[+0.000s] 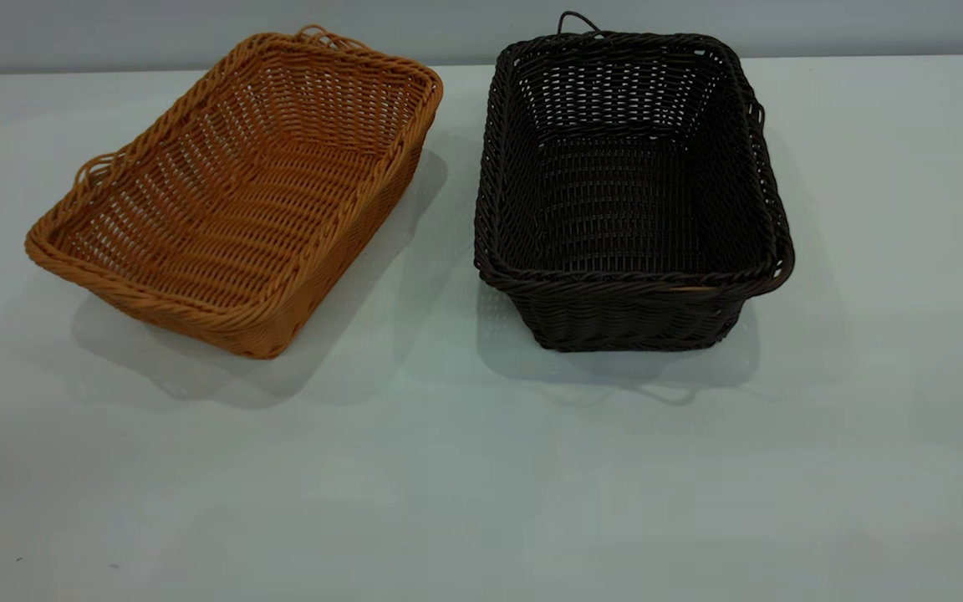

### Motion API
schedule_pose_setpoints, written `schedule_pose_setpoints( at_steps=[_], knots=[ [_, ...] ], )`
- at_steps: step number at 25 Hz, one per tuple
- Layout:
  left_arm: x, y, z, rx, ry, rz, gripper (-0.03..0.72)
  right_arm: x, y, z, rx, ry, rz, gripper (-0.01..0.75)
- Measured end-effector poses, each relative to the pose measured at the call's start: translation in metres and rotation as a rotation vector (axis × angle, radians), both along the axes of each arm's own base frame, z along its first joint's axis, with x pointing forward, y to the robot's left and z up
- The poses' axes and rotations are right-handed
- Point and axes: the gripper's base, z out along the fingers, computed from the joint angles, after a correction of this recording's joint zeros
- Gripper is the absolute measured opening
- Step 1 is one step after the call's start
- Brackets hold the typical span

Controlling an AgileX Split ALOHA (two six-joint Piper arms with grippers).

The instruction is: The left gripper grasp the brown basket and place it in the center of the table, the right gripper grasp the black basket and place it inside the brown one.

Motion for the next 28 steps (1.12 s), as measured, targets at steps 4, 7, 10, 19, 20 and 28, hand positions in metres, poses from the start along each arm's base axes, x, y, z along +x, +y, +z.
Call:
schedule_pose_setpoints(
  at_steps=[4,7,10,19,20,28],
  knots=[
    [0.000,0.000,0.000,0.000,0.000,0.000,0.492,0.000,0.000,0.000,0.000,0.001,0.000,0.553],
    [0.000,0.000,0.000,0.000,0.000,0.000,0.492,0.000,0.000,0.000,0.000,0.001,0.000,0.553],
    [0.000,0.000,0.000,0.000,0.000,0.000,0.492,0.000,0.000,0.000,0.000,0.001,0.000,0.553],
    [0.000,0.000,0.000,0.000,0.000,0.000,0.492,0.000,0.000,0.000,-0.003,-0.004,-0.002,0.552],
    [0.000,0.000,0.000,0.000,0.000,0.000,0.492,0.000,0.000,0.000,-0.001,-0.004,-0.001,0.552],
    [0.008,0.000,0.015,-0.015,0.032,0.013,0.492,0.010,0.013,0.007,0.116,-0.018,0.095,0.556]
  ],
)
